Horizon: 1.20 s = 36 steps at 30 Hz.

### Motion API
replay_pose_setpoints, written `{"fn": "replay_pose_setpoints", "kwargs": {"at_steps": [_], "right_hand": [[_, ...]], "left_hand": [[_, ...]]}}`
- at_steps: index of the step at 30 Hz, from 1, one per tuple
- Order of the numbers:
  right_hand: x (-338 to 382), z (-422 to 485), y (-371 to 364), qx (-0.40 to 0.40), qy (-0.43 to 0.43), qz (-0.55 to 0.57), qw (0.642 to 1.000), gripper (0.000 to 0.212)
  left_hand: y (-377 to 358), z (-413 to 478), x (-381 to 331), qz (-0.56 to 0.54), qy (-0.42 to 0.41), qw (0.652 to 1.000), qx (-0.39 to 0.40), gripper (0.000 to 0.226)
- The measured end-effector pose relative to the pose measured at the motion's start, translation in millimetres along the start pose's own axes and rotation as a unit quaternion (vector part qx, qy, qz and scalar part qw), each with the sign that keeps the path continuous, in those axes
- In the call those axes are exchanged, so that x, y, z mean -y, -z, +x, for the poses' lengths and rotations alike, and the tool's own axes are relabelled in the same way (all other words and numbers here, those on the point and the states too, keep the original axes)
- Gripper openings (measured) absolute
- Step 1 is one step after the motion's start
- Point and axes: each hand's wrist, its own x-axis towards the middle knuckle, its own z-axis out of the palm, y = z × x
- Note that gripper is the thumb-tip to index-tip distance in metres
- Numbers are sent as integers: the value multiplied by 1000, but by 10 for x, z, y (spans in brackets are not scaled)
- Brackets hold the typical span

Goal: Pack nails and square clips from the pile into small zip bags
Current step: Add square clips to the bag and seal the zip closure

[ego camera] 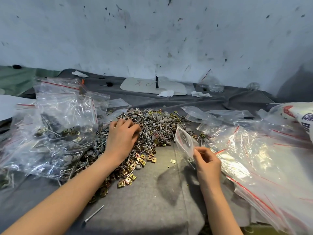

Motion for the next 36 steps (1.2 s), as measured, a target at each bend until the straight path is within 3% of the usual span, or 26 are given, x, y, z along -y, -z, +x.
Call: {"fn": "replay_pose_setpoints", "kwargs": {"at_steps": [2, 5, 7, 10, 17, 24, 28, 31, 32, 34, 36], "right_hand": [[-6, -3, 1, 13, -1, -15, 1000, 21], [-10, 0, 3, 21, -14, -22, 999, 13], [-8, 5, 3, 24, -19, -28, 999, 9], [2, -13, 7, 33, -23, -29, 999, 5], [70, -44, 13, 42, -3, -35, 999, 19], [153, -95, -21, 81, 21, -40, 996, 22], [177, -108, -23, 82, 15, -36, 996, 21], [199, -120, -13, 70, 10, -25, 997, 23], [207, -123, -12, 63, 9, -21, 998, 24], [220, -127, -9, 51, 9, -20, 998, 23], [222, -128, -14, 45, 9, -24, 999, 22]], "left_hand": [[27, -26, -23, -19, 14, 1000, 6, 18], [188, -26, -242, -189, 35, 981, -23, 14], [335, -43, -488, -317, -1, 948, -13, 11], [454, -124, -757, -383, -91, 919, 26, 6], [392, -130, -846, -329, -146, 932, 50, 11], [403, -31, -779, -301, -48, 952, 35, 21], [466, -7, -711, -368, -22, 928, 57, 22], [510, -20, -561, -453, 56, 887, 70, 19], [500, -26, -489, -434, 69, 896, 60, 17], [449, -50, -327, -303, 55, 949, 73, 13], [379, -120, -187, -169, 28, 973, 157, 9]]}}
